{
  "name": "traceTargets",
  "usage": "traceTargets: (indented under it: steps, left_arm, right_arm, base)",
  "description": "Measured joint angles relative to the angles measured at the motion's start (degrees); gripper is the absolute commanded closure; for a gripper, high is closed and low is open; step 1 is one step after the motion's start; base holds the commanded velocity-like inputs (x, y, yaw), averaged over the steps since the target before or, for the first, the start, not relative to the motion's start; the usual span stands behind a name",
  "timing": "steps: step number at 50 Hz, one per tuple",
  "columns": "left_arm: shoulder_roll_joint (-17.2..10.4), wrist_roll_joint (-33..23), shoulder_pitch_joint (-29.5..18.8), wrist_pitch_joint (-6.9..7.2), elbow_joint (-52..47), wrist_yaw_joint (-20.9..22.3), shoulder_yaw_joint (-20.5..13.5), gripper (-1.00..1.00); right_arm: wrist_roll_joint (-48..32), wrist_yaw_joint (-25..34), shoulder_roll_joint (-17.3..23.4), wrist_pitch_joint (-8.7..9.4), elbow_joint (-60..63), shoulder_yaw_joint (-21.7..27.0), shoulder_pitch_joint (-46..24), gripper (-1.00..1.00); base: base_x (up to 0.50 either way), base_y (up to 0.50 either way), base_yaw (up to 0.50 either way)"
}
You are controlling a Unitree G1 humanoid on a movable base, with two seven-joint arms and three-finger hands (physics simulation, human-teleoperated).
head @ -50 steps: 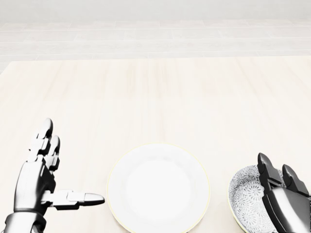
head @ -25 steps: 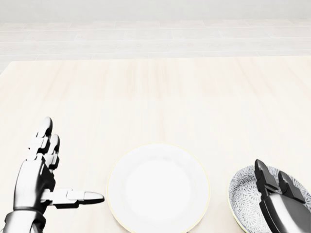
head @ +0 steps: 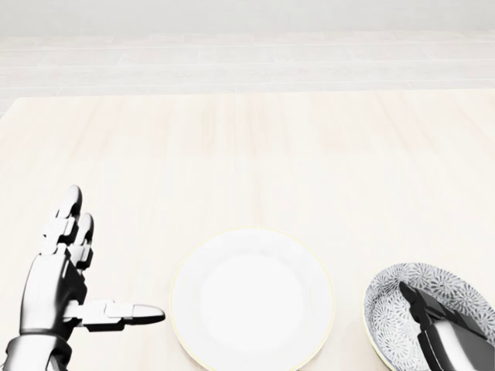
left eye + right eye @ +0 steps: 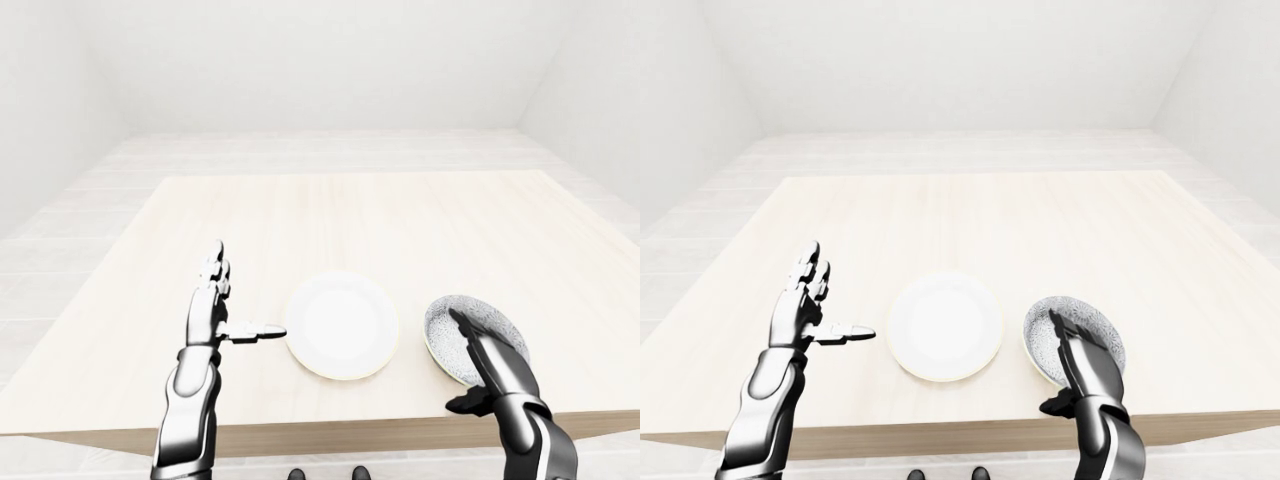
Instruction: Put the bowl on the plate.
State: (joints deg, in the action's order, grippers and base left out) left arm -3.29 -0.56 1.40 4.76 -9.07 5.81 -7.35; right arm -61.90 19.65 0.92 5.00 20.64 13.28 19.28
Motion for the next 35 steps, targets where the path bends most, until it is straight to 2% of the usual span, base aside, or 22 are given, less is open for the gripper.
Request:
traceTargets:
  steps: [14, 16, 33, 35]
  left_arm:
    - [0.0, 0.1, 0.3, -0.16, -0.1, 0.1, -0.2, -1.00]
    - [0.0, 0.1, 0.4, -0.21, -0.1, 0.1, -0.3, -1.00]
    - [0.0, 0.1, 0.7, -0.83, 0.3, 0.2, -0.4, -1.00]
    - [0.1, 0.1, 0.7, -0.94, 0.4, 0.2, -0.4, -1.00]
  right_arm:
    - [-0.1, 0.3, -0.4, 0.00, 0.3, 0.2, 0.6, -0.25]
    - [-0.1, 0.4, -0.4, 0.00, 0.4, 0.2, 0.6, -0.09]
    - [-0.9, 1.8, -0.5, 0.00, 1.4, 0.1, 0.8, 0.32]
    - [-1.1, 2.0, -0.4, 0.00, 1.5, 0.1, 0.7, 0.42]
  base:
    - [0.00, 0.00, 0.00]
    - [0.00, 0.00, 0.00]
    - [0.00, 0.00, 0.00]
    - [0.00, 0.00, 0.00]
